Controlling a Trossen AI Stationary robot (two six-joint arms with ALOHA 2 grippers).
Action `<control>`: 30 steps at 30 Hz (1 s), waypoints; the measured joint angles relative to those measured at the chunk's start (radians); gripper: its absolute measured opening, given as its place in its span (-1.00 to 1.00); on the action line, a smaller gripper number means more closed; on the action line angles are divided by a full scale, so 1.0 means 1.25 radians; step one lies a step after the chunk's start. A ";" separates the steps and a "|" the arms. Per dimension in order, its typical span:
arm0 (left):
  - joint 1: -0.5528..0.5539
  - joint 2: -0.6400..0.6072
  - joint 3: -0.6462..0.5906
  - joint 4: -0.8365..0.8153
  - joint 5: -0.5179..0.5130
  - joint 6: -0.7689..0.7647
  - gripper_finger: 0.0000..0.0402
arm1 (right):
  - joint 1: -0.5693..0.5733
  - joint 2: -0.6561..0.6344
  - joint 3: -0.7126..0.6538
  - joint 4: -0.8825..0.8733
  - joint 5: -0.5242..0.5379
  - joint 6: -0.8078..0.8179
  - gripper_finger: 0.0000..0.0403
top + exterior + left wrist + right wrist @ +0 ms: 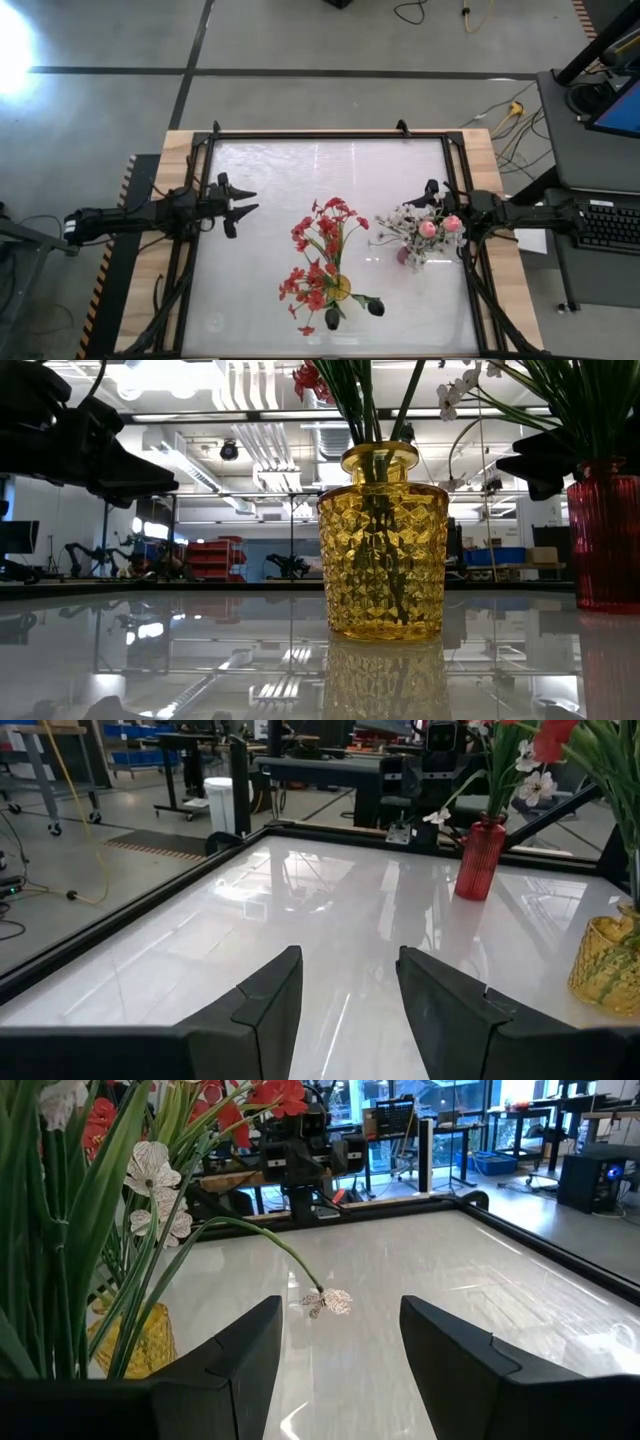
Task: Sort flowers into vase by color
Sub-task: Return to Home Position
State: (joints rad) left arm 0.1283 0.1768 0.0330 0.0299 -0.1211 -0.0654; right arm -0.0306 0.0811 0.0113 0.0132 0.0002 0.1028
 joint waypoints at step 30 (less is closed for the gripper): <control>0.000 0.011 0.000 0.000 0.000 0.000 -0.23 | 0.000 0.000 0.000 0.000 0.000 -0.001 -0.03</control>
State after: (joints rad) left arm 0.1281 0.1905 0.0330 0.0296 -0.1210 -0.0651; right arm -0.0303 0.0814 0.0113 0.0132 0.0002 0.1020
